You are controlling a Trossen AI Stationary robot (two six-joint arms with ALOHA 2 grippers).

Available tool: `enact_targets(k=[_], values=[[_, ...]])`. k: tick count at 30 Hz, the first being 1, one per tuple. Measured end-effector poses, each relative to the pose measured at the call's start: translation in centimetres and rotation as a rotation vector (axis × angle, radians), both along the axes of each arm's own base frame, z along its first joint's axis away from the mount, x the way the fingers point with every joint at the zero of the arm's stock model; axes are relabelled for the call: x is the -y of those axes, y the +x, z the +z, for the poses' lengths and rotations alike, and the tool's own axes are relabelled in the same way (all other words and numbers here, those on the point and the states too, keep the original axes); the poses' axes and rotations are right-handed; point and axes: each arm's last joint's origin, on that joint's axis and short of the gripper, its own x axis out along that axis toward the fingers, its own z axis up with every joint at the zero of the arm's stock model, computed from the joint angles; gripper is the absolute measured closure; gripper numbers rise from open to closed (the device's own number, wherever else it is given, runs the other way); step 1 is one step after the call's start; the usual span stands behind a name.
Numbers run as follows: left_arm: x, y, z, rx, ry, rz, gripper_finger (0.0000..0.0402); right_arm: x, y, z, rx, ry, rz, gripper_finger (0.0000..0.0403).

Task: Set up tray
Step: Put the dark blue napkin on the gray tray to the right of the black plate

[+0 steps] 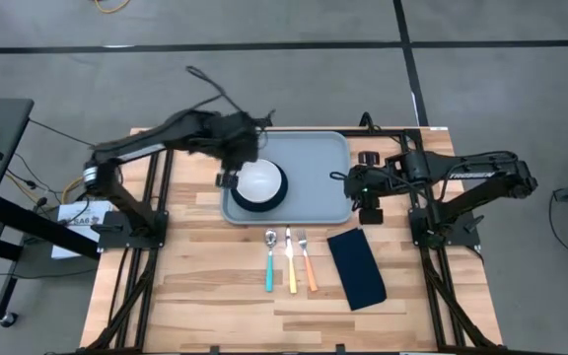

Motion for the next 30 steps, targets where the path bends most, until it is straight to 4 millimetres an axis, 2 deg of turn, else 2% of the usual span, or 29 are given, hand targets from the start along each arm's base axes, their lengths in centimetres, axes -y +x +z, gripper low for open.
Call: enact_targets(k=[3,7,11,15,20,25,30], values=[[1.6,-1.9,0.0,0.094,-0.277,-0.076,0.0314,-0.4,0.0,-1.2,-0.043,0.031,0.079,0.023],[3.5,-3.7,-2.2,0.164,-0.494,-0.162,0.0315,-1.0,-0.3,-3.5,-0.11,0.065,0.13,0.023],[4.3,-4.8,-5.9,0.254,-0.528,-0.078,0.0315,-2.2,-0.8,-6.0,-0.178,0.097,0.172,0.023],[5.4,-5.6,-9.7,0.462,-0.56,-0.02,0.0315,-4.2,-1.4,-7.7,-0.201,0.112,0.199,0.023],[6.8,-6.5,-14.0,0.8,-0.569,0.099,0.0315,-7.2,-2.6,-9.4,-0.209,0.167,0.218,0.023],[7.9,-7.3,-15.8,1.009,-0.588,0.023,0.0315,-10.0,-2.5,-10.4,-0.075,0.267,0.194,0.023],[8.6,-7.4,-16.1,1.005,-0.53,-0.041,0.0315,-12.9,-1.8,-11.1,0.001,0.342,0.209,0.023]])
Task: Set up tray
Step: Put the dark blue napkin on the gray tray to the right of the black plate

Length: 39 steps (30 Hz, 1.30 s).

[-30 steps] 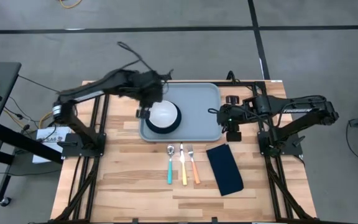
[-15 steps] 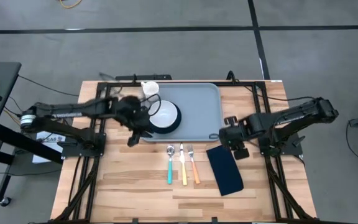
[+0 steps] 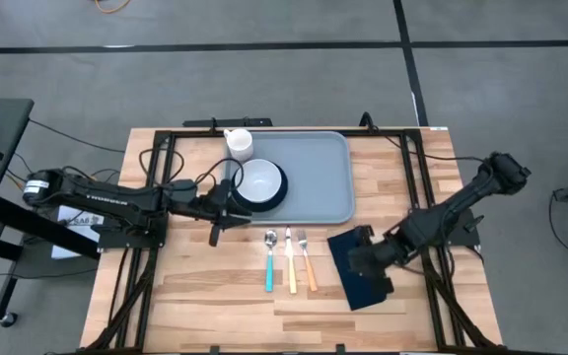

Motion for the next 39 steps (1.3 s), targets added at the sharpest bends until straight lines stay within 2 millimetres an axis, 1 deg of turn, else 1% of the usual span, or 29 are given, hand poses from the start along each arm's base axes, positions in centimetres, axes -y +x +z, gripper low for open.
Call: enact_targets(k=[5,8,11,14,19,22,26,30,33,39], values=[[0.3,0.0,0.0,0.011,0.042,-0.013,0.0315,-2.0,0.0,-2.4,-0.085,-0.049,0.046,0.023],[0.3,0.0,0.2,0.028,0.043,-0.009,0.0315,-2.8,0.0,-3.9,-0.151,-0.056,-0.002,0.023],[0.2,0.1,0.3,0.038,0.07,-0.009,0.0315,-3.6,0.2,-5.1,-0.223,-0.025,-0.052,0.023],[0.2,0.1,0.3,0.037,0.079,0.002,0.0315,-5.2,0.7,-5.5,-0.263,0.011,-0.062,0.023],[0.2,0.0,0.1,0.024,0.058,-0.002,0.0315,-8.6,1.6,-5.2,-0.273,0.021,-0.002,0.023],[0.2,0.0,0.1,0.023,0.057,-0.003,0.0315,-10.2,2.2,-5.3,-0.298,0.006,-0.025,0.023],[0.2,0.0,0.1,0.019,0.054,-0.003,0.0315,-10.8,3.1,-6.1,-0.386,-0.052,-0.103,0.023],[0.2,0.0,0.1,0.02,0.052,-0.003,0.0315,-10.5,3.7,-6.5,-0.481,-0.141,-0.187,0.023],[0.2,0.1,0.2,0.03,0.039,0.0,0.0315,-10.7,4.1,-6.7,-0.492,-0.153,-0.196,0.023],[0.2,0.0,-0.1,-0.016,-0.029,0.011,0.0315,-11.5,4.6,-8.0,-0.479,-0.114,-0.192,0.023]])
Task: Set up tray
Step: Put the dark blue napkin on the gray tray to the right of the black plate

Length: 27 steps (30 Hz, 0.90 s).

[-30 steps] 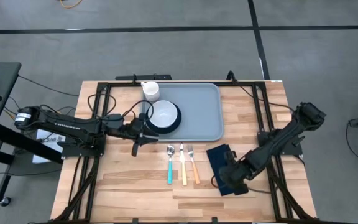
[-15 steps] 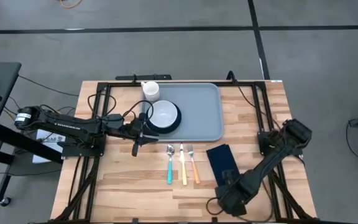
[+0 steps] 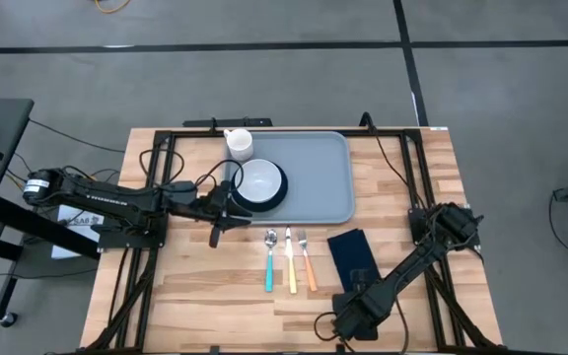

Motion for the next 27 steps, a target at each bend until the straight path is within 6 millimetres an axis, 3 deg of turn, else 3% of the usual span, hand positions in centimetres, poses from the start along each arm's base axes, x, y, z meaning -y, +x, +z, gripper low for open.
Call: enact_targets(k=[12,16,21,27], values=[[0.0,-0.1,-0.4,-0.045,-0.001,-0.001,0.0315,0.1,-0.2,-0.5,0.014,-0.022,-0.095,0.0239],[0.0,-0.1,-0.4,-0.045,0.0,-0.001,0.0315,0.4,-0.4,-1.0,0.03,-0.044,-0.098,0.0283],[0.0,-0.1,-0.4,-0.043,0.0,-0.001,0.0315,1.1,0.0,-1.2,0.021,-0.057,-0.129,0.0386],[0.0,-0.1,-0.4,-0.041,-0.004,-0.011,0.0315,1.3,0.7,-0.1,-0.016,-0.055,-0.136,0.0397]])
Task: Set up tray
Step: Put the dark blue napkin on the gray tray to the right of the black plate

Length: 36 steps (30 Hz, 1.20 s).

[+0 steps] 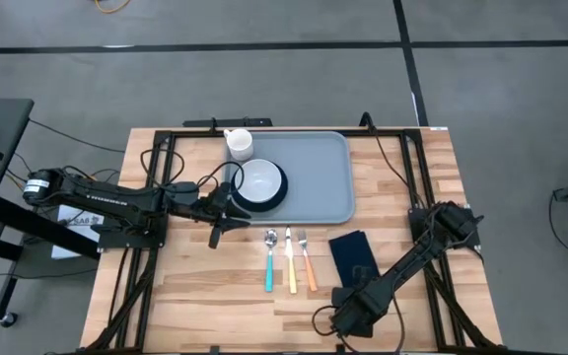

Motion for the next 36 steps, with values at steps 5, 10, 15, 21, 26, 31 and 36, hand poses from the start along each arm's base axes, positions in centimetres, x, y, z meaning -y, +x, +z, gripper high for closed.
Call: enact_targets(k=[5,10,15,21,26,31,36], values=[[0.1,0.0,0.3,0.031,-0.013,-0.05,0.0315,0.6,0.6,3.3,-0.057,-0.125,0.021,0.0399],[0.6,0.0,0.5,0.051,-0.048,-0.215,0.0315,2.0,1.3,8.4,-0.148,-0.243,0.09,0.04],[0.8,0.0,1.2,0.114,-0.055,-0.291,0.0315,4.9,3.3,13.7,0.053,-0.21,0.138,0.0401],[0.8,-0.2,1.5,0.139,-0.052,-0.292,0.0315,10.7,3.9,17.6,0.181,-0.278,0.165,0.0402],[0.7,-0.4,2.0,0.173,-0.044,-0.275,0.0315,16.6,4.4,19.0,0.166,-0.344,0.19,0.0402],[0.6,-0.7,2.7,0.222,-0.032,-0.228,0.0315,23.0,4.6,20.2,0.111,-0.437,0.217,0.0402],[0.5,-0.8,2.8,0.222,-0.029,-0.206,0.0315,29.5,4.0,20.4,-0.026,-0.556,0.249,0.0403]])
